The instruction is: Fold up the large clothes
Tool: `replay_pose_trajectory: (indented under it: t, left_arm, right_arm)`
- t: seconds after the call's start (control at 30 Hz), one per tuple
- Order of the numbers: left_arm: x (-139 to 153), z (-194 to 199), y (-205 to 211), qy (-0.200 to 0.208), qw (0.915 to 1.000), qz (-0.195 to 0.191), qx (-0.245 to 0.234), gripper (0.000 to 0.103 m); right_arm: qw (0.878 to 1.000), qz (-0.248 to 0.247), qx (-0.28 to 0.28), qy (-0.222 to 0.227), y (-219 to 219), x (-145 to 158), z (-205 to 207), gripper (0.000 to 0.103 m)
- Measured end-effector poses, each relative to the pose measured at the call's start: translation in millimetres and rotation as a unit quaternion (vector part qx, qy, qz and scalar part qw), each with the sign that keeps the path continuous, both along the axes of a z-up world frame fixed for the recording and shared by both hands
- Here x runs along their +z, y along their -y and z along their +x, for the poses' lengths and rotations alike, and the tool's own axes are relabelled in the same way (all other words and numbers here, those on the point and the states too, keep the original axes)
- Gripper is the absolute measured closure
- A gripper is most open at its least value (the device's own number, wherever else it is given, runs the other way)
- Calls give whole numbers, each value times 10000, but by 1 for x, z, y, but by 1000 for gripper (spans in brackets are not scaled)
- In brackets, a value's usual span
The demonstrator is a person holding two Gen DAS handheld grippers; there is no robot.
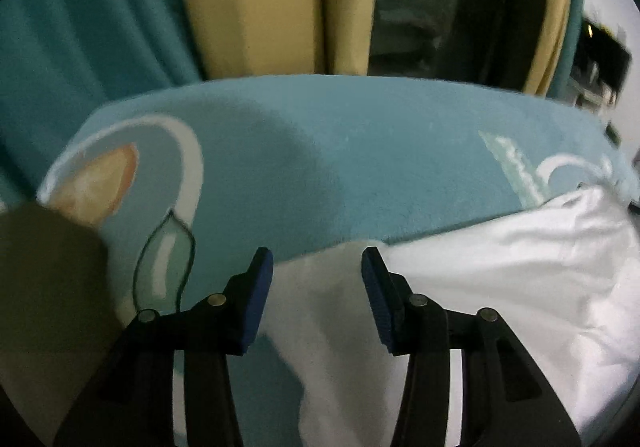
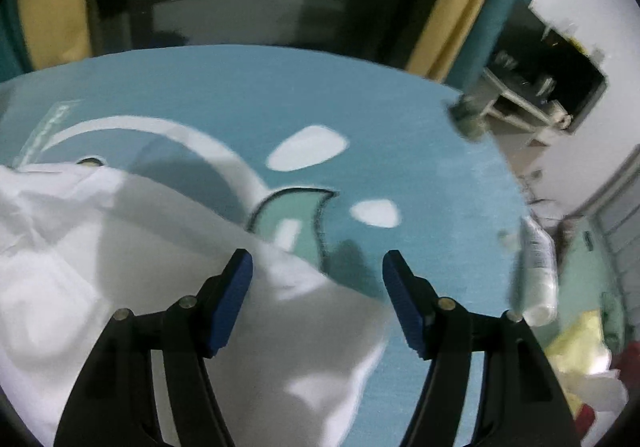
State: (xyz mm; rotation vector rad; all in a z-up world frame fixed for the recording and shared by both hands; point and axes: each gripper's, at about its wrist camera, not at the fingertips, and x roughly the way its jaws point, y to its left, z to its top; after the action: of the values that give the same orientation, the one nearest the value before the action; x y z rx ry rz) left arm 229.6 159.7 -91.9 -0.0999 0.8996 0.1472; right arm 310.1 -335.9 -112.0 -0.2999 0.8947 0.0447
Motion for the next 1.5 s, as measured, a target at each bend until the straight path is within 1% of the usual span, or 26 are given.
replay_pose_trajectory:
  t: [0.07,0.13,0.17,0.27,0.37,0.43,0.53,0.57,0.6,0.63,0.67,0.7,0.77,0.83,1.0,1.1,1.13,1.2,1.23,1.3,1.33,1.37,1.4,1.43,1.47,1.5]
  left_arm:
    - [2,-14,-3,21,9993,-366,52,52]
    - [1,-25,-3,13,9977,-676,24,46]
    - [-1,-32,0,-33,9967,-806,-28,46]
    - [-7,-55,11,-185,9955,-929,-44,46]
    - [-17,-76,19,-323,9913,-1272,-98,46]
    - [-20,-88,26,-366,9900,-1350,-177,46]
    - [-21,-108,37,-307,9918,-1203,-295,46]
    - [-22,-114,41,-256,9929,-1090,-392,46]
    - [-23,-117,47,-252,9942,-929,-481,48]
    - [-23,-119,53,-273,9953,-732,-566,67]
    - [-23,-122,58,-309,9951,-658,-671,83]
    - [-21,-125,59,-307,9940,-755,-734,96]
    - [-17,-136,57,-214,9938,-826,-718,96]
    - [-11,-147,54,-127,9937,-871,-690,97]
    - [4,-171,46,-2,9889,-1277,-753,97]
    - [-2,-181,50,-219,9863,-1399,-843,97]
    - [-8,-183,52,-316,9857,-1434,-829,97]
    - [-22,-185,57,-663,9813,-1559,-914,97]
    - [-24,-188,59,-677,9804,-1555,-998,97]
    - [-21,-187,60,-745,9800,-1508,-1061,94]
    - [-20,-186,58,-812,9789,-1547,-1056,90]
    - [-18,-184,56,-830,9787,-1567,-1039,86]
    - [-15,-182,53,-794,9797,-1527,-1024,74]
    - [-11,-181,50,-740,9814,-1457,-1008,63]
    - [-6,-178,46,-644,9839,-1357,-963,59]
    - [-1,-177,42,-557,9857,-1302,-916,56]
  right_arm:
    - [9999,157,18,66,5,7,-11,36]
    - [9991,419,-46,108,14,16,-29,35]
    - [9984,550,-84,108,18,18,-33,35]
    - [9929,1165,-242,29,35,21,-62,35]
    - [9818,1859,-298,-264,44,13,-92,35]
    - [9748,2172,-146,-490,43,4,-108,35]
    - [9631,2613,5,-650,41,-14,-129,35]
    - [9602,2704,17,-698,40,-20,-132,35]
    - [9631,2644,42,-511,37,-21,-137,40]
    - [9639,2616,127,-480,32,-24,-142,84]
    - [9593,2750,181,-608,30,-28,-143,93]
    - [9599,2753,177,-509,29,-27,-146,93]
    - [9627,2663,254,-392,29,-23,-153,94]
    - [9618,2709,290,-253,36,-15,-160,95]
    - [9679,2476,439,-14,48,9,-177,95]
    - [9714,2327,474,-83,47,7,-182,95]
    - [9724,2280,467,-130,47,3,-184,95]
    - [9740,2209,407,-285,50,-8,-188,95]
    - [9750,2163,376,-348,50,-14,-188,95]
    - [9770,2069,346,-391,51,-21,-193,95]
    - [9770,2079,328,-345,53,-21,-196,93]
    - [9763,2113,294,-374,55,-20,-195,86]
    - [9767,2091,243,-414,56,-19,-195,83]
    - [9777,2043,188,-441,57,-16,-194,75]
    - [9787,1996,132,-453,58,-15,-193,66]
    - [9799,1943,53,-439,60,-12,-192,62]
